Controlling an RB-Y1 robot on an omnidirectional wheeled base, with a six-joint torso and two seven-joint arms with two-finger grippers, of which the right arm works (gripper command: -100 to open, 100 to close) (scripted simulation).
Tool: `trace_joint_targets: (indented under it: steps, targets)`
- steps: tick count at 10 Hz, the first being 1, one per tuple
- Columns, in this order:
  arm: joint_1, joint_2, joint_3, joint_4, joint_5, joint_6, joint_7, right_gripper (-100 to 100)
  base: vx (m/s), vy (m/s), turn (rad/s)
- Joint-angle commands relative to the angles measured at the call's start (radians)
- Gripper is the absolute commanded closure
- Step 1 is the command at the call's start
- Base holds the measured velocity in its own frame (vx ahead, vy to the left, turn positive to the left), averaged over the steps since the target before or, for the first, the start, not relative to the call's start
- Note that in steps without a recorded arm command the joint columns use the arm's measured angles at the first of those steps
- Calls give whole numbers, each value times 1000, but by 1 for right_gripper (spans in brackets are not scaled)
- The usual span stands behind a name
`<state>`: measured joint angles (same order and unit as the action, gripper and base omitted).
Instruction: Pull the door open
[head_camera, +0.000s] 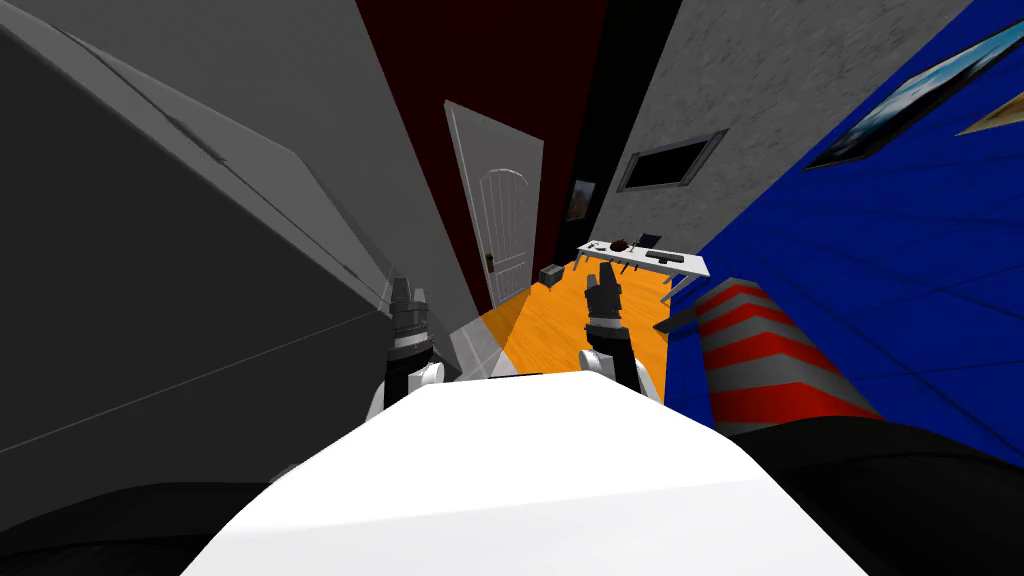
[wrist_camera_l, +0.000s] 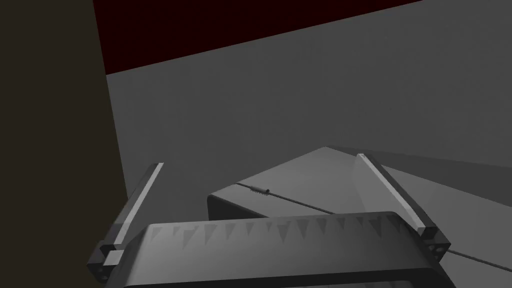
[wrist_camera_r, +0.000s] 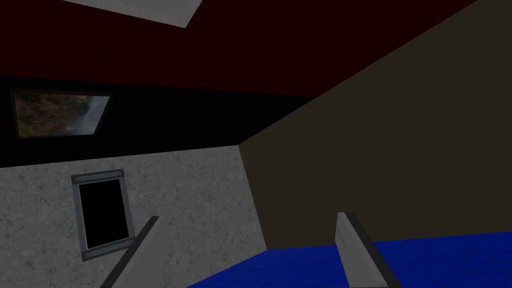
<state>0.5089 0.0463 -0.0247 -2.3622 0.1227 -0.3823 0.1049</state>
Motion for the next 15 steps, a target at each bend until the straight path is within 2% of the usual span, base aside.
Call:
trace_joint_targets:
  steps: [1,8,15]
  targets:
    - [-11,-17,-1,25,-17,2,-31,-100,-20,51,102]
    - [-55,-67,-7,130,-88,10,-161,-100,132,-23,142]
    - [-99,-100,-12,233,-158,17,-289,-100,105,-23,138]
